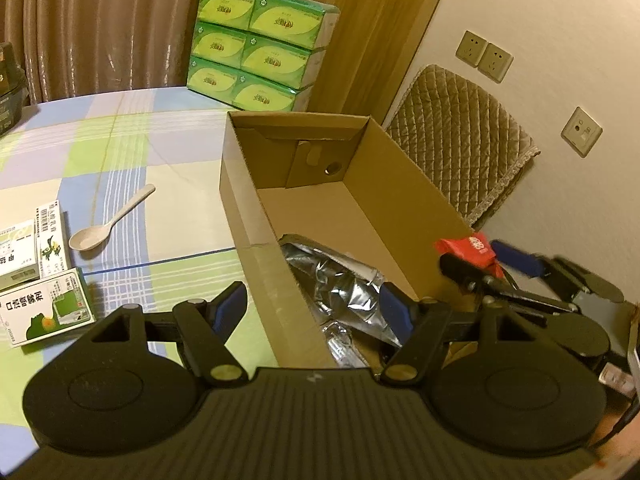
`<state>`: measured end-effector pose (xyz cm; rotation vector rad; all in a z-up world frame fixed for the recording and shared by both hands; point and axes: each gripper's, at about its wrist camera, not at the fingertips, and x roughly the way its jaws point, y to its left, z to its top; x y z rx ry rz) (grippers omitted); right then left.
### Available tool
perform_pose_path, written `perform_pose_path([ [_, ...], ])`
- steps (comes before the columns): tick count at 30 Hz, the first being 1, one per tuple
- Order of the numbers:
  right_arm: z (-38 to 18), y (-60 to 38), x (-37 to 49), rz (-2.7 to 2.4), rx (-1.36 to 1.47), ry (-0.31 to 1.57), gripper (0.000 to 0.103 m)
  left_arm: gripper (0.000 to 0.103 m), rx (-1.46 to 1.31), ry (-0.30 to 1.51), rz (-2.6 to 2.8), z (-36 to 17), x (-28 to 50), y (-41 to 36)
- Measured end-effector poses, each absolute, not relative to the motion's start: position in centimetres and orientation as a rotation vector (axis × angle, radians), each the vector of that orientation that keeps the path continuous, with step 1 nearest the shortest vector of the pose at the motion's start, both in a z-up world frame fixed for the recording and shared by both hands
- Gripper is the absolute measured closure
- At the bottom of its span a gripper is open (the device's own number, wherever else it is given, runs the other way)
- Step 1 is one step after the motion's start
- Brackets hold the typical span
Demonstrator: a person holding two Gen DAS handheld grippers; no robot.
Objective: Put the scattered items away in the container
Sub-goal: 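Open the right tool to drop the red snack packet into the box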
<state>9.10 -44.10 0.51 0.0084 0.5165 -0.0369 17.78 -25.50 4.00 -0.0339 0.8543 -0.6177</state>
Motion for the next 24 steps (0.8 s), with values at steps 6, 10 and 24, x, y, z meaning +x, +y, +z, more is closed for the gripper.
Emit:
perform_pose_path([
  [6,0.1,-43.9,8.6,-0.027,0.013,0.532,0.018,0.035,-0.035,0.862,-0.594,3.6,17.4,-24.2],
  [10,-0.2,-43.7,8.0,-0.028,0.019,0.541,0.018,0.034,-0.042,0.87,-0.579,3.2,17.1,-23.3],
  [24,0.5,-41.6,5.2,-0.014,0.02,0.538,0.018,0.03,-0.041,0.865,-0.523,3.4,15.0,-19.7],
])
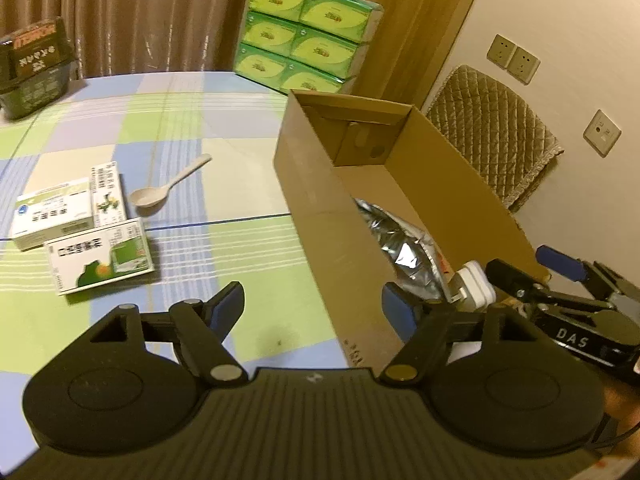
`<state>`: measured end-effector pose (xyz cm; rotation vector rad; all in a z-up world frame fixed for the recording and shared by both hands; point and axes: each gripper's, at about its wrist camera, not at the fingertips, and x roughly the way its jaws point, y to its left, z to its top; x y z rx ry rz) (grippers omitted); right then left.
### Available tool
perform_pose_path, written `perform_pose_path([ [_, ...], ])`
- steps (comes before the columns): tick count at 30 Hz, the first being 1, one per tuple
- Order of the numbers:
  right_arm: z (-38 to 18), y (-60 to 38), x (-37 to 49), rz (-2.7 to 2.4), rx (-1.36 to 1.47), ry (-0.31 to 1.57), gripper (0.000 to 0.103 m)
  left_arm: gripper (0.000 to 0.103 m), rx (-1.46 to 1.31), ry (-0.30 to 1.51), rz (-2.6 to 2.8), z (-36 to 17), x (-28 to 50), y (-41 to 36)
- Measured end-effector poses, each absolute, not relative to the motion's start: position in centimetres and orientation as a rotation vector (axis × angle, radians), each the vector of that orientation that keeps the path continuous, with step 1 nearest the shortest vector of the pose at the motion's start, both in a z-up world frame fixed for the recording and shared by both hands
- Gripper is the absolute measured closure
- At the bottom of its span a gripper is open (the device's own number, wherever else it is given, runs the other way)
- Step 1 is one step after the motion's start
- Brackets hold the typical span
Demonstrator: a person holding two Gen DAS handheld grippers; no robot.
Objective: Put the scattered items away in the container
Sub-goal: 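Move both open tools back over the medicine boxes on the table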
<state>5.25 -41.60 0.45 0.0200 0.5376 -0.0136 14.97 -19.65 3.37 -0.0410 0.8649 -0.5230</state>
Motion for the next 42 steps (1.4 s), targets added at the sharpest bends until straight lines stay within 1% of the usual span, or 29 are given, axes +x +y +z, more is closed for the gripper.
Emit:
perform_pose_path([
  [4,1.0,-40.3,4.3,0.006,0.013,0.527,0.018,0.028,-0.024,0.859,-0.492,3.4,13.9,-17.8],
  [12,2.0,-36.6,3.2,0.072,-0.005,0.506,0.018,0.019,-0.028,0.869,-0.386,2.7,11.5,-11.9],
  [20,3.0,-32.2,2.7,0.162,-0.029,0.483,0.017,0.016,0.008,0.856,-0.28,2.9,9.4,-6.2],
  [26,3.1,-28.8,3.1,0.233,-0.05,0.475,0.013,0.015,0.007,0.854,-0.217,3.0,8.4,-2.7],
  [34,1.7,-25.8,3.7,0.307,-0.091,0.517,0.012,0.014,0.012,0.852,-0.195,2.6,8.2,-0.5],
  [42,-0.3,-23.9,5.2,0.346,-0.118,0.568,0.011,0.014,0.138,0.824,-0.294,1.9,9.1,-0.6],
])
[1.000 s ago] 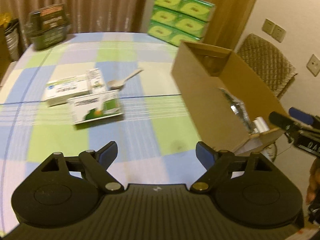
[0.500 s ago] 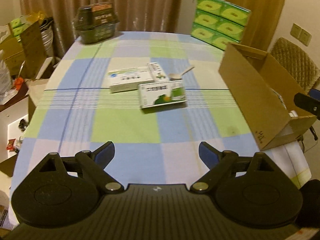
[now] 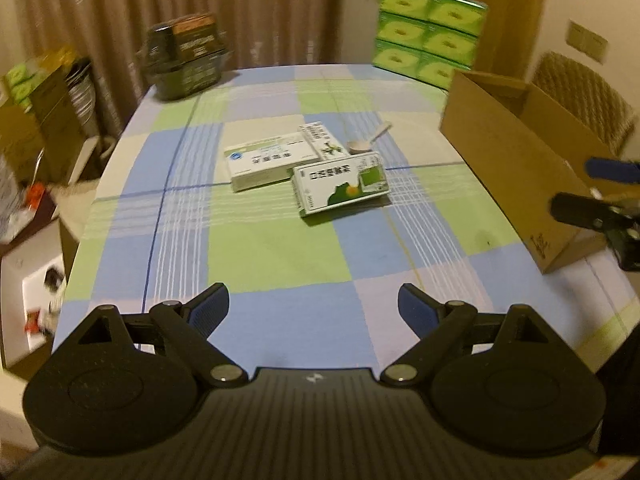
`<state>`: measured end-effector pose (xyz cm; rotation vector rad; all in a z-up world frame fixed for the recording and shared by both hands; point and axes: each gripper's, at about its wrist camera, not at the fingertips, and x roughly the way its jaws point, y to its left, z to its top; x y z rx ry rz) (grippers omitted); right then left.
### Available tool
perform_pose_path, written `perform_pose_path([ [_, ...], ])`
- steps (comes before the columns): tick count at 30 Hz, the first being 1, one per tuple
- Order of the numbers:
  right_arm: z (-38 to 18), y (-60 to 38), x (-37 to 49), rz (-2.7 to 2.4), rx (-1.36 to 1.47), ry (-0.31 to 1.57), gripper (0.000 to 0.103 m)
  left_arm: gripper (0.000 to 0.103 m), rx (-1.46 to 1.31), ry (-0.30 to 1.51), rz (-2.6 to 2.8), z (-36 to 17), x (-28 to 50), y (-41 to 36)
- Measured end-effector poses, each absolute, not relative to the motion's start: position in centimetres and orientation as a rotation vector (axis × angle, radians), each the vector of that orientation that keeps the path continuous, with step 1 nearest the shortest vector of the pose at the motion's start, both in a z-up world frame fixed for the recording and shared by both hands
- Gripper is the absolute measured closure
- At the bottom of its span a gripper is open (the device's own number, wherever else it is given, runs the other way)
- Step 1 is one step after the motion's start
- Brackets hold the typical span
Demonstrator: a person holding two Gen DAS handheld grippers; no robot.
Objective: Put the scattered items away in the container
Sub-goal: 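Move both open tools back over the medicine boxes on the table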
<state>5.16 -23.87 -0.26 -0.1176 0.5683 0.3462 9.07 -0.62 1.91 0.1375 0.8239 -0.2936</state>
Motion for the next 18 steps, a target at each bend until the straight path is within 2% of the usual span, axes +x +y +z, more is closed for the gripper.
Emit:
perform_pose_path([
  [9,-2.7,-22.2,8.6,0.347,-0.119,0.63,0.011,0.014,0.29,0.8,-0.431,0.4,12.5,-1.4],
  [18,-4.8,-21.4,13.7,0.363,-0.189,0.664,0.011,0.015,0.586,0.722,-0.562,-2.2,16.9,-3.5],
])
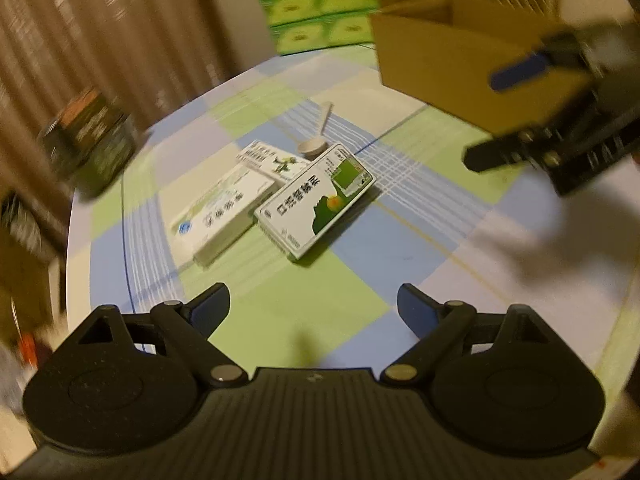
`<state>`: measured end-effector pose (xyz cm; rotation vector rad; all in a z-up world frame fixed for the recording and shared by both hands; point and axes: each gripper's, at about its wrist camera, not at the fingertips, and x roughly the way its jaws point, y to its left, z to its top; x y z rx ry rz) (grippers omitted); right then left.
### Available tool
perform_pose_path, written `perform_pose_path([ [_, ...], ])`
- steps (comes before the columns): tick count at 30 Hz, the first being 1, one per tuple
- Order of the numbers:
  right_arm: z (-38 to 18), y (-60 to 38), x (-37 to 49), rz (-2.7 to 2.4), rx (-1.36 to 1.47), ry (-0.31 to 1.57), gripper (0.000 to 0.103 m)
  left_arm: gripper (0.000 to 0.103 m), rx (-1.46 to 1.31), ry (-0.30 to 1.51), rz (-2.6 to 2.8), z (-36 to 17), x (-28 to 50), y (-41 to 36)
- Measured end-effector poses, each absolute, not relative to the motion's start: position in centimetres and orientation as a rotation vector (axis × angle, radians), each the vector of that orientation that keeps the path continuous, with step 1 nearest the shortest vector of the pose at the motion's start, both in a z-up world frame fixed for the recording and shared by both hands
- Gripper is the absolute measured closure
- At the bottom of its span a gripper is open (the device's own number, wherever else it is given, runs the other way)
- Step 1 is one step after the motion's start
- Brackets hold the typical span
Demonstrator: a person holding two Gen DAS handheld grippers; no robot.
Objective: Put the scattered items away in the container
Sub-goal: 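Move both open tools back over the medicine boxes on the table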
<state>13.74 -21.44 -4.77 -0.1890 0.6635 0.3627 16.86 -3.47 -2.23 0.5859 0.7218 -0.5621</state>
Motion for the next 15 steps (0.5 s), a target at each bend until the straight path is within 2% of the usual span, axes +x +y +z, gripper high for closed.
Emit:
perform_pose_path([
  [11,-7.1,-21.4,18.3,0.353,-0.226,0.694,0.011,0.016,0.885,0.601,-0.709,-5.7,22.3,-6.9],
  [15,-7.8,-21.7,19.1,0.345,-0.219,0.707,0.011,0.024,0.979,0.594,-0.758,-7.2,23.7,-8.0],
])
